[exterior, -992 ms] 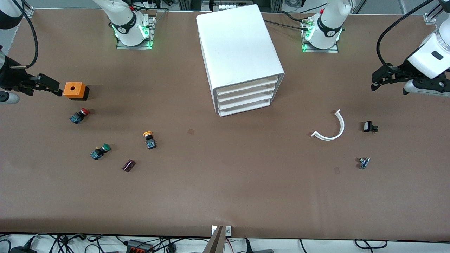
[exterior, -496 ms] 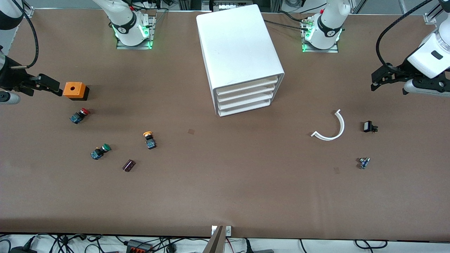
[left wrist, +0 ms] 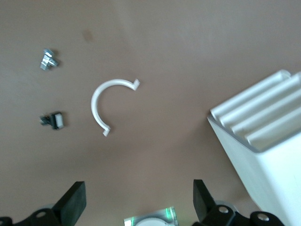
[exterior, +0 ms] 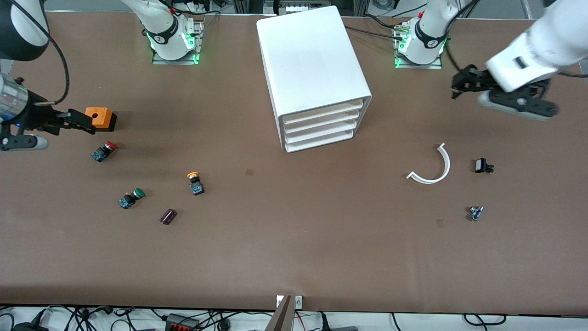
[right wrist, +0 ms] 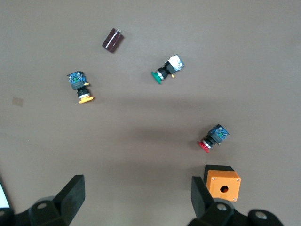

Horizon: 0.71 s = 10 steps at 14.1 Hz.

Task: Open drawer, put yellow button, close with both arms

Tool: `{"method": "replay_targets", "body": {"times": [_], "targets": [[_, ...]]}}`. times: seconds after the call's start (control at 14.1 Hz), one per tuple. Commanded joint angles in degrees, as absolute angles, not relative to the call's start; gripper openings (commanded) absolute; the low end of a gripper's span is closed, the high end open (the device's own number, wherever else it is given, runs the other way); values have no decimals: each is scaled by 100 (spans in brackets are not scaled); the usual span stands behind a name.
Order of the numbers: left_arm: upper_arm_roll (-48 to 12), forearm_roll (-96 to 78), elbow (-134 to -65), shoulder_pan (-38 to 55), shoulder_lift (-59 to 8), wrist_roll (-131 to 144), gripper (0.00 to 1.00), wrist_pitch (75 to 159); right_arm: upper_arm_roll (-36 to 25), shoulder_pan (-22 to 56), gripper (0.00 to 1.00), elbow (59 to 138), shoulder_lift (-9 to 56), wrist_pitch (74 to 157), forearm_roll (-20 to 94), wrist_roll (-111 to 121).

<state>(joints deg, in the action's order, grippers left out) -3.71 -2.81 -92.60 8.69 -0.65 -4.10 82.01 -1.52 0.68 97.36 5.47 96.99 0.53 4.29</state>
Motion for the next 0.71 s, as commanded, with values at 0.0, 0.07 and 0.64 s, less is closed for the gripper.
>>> {"method": "replay_targets", "body": {"times": [0.0, 0.07, 0.64], "targets": [[-351, -483, -8895, 1194, -509, -536, 100, 7805, -149, 272, 100, 9721, 860, 9825, 132, 501], [-352, -675, -8895, 1274, -658, -545, 100, 7805, -141, 368, 100, 9721, 1027, 9939, 132, 510], [-360, -4064, -8947, 1257, -2511, -1602, 100, 8138, -141, 983, 100, 9721, 2222, 10888, 123, 501]]}}
